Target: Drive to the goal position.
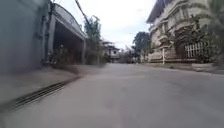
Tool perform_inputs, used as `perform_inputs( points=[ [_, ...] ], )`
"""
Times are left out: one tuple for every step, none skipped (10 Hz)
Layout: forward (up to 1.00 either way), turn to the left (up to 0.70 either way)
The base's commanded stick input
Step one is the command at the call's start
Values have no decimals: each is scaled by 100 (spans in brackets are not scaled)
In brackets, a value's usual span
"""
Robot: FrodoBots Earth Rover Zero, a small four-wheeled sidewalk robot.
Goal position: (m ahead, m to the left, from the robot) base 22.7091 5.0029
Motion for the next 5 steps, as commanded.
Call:
perform_inputs(
  points=[
    [100,0],
    [100,0],
    [100,0],
    [100,0],
    [100,0]
  ],
)
